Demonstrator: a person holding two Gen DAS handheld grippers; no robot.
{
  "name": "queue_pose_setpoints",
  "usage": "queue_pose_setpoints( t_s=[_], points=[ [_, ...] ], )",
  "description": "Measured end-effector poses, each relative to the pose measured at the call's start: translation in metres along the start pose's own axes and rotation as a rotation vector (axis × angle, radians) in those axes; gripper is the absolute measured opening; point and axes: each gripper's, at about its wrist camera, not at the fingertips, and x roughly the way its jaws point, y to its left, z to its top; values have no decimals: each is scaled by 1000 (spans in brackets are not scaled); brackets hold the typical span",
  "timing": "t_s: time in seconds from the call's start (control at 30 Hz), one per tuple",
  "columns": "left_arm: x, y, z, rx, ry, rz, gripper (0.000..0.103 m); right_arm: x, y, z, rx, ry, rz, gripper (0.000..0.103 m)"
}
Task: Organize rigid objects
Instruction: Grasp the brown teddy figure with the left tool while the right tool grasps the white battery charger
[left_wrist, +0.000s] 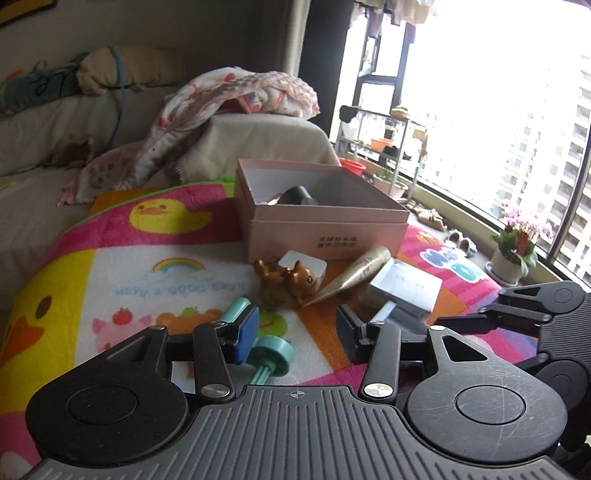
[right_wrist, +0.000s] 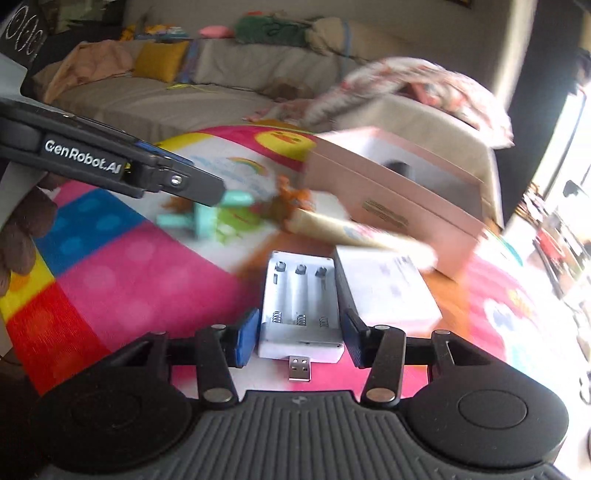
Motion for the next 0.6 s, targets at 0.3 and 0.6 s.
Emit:
queue_pose_setpoints(
  t_s=[0.3,0.6],
  points=[
    [34,-32,23,92,19,-62,53,-14,-40,-32,173,-1,-55,86],
    [67,-7,39,-95,62,94,50,-10,-50,-43,278,-36,-42,93]
  ],
)
